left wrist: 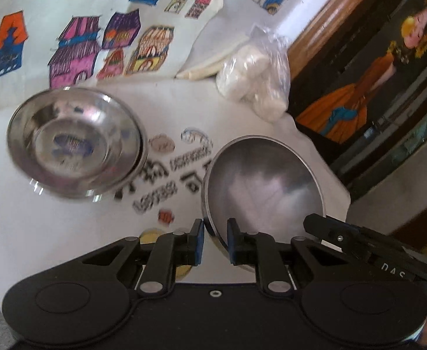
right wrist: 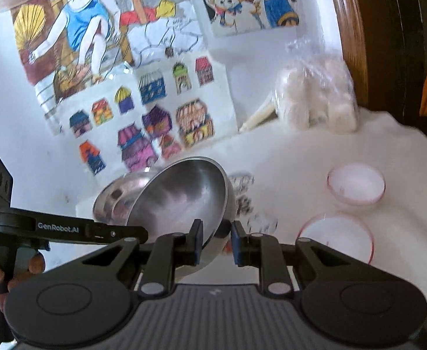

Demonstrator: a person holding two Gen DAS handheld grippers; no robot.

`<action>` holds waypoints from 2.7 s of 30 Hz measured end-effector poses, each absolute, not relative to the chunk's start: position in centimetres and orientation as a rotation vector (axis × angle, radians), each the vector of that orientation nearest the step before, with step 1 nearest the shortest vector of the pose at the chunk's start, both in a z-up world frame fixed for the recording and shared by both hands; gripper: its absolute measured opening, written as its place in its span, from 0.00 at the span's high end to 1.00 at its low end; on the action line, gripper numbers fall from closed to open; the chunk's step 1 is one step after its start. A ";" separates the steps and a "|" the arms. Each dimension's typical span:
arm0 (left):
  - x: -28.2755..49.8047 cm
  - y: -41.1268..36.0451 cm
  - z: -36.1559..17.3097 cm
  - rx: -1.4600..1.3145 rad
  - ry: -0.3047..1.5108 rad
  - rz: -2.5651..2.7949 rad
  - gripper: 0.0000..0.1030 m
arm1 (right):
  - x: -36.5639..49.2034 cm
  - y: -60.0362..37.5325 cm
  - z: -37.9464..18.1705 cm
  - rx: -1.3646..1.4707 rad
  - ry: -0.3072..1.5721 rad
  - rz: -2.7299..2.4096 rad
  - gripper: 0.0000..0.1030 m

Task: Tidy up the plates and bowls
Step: 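Lift the steel bowl with both tools and carry it toward the stacked plates, then lower the steel bowl onto the table and open both tools, then move both tools to the larger red-rimmed white bowl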

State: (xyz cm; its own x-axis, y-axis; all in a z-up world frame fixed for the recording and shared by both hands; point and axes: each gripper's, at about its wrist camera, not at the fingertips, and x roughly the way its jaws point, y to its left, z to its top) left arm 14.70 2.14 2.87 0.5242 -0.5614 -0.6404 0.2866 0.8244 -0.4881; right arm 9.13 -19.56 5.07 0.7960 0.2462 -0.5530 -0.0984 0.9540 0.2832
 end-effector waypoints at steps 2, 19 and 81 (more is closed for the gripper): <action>13.8 2.6 2.4 -0.325 0.909 -0.519 0.83 | 8.2 -19.2 4.4 0.259 0.659 0.198 0.77; 11.2 3.7 0.1 -0.218 1.037 -0.512 0.81 | 6.0 -16.9 1.1 0.246 0.779 0.262 0.77; 18.4 -16.8 2.4 -0.011 0.843 -0.358 0.01 | 7.0 -31.7 -2.1 0.303 0.599 -0.251 0.00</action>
State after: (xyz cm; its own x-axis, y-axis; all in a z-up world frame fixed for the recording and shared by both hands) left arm 18.42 -16.84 2.43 0.6089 -0.3143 -0.7283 0.3056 0.9402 -0.1502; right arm 7.04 -31.70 -2.09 0.7981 -0.1435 -0.5852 0.3174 0.9257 0.2058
